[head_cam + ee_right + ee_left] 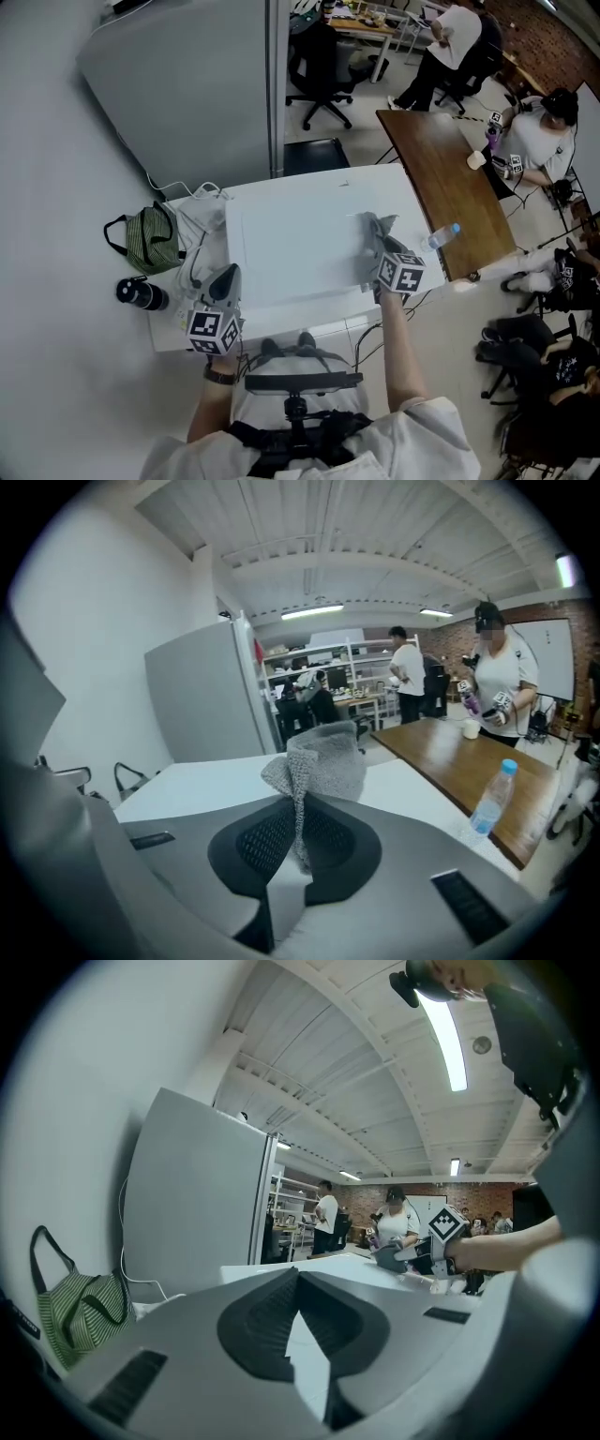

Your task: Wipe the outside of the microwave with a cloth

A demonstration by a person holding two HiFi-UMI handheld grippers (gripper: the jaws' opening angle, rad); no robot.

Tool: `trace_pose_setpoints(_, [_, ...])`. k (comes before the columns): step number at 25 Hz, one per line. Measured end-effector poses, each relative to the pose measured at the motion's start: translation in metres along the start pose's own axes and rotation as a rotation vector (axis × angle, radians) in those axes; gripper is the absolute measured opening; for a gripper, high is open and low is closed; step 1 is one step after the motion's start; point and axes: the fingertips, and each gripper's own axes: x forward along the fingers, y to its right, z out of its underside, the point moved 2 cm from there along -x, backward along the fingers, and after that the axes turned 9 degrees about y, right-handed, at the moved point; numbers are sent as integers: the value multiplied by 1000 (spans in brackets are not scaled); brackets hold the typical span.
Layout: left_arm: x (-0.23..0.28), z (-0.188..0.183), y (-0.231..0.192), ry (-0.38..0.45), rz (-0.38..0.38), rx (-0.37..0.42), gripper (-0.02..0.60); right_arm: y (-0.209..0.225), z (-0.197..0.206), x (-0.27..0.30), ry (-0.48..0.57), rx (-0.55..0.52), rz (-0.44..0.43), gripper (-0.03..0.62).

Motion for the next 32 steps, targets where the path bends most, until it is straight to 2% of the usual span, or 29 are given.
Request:
trace_pose_setpoints(6, [-24,-6,-20,22,-68,9,8,-161,31,21,-63,-14,-319,20])
trace_pose_setpoints(11, [-60,-11,-39,29,-167,5,8,-299,55,-1,-127,-9,-617,20])
trace_pose_setpoints(14, [-81,-14,-48,27,-220,1,8,-356,62,-23,-159,7,-762,20])
trace_pose_setpoints(17, [-91,-12,-53,21,-253,-5,8,-375,70,-30,-178,-4,-817,20])
trace_pose_setpoints(20, [-89,-8,-51,11,-253,-6,8,-352,74,-24,-178,10,-767,20])
trace_pose_setpoints(24, [-67,3,-44,3,-207,-7,8,-269,67,-10,-130,53,-598,20])
trace_pose_setpoints(27, [-44,10,-33,-5,-146,-7,8,-176,53,-14,-76,132,-412,20])
trace_pose_setpoints(32, [-16,10,-9,-10,-62,5,8,-10,39,-59,14,160,-47,20])
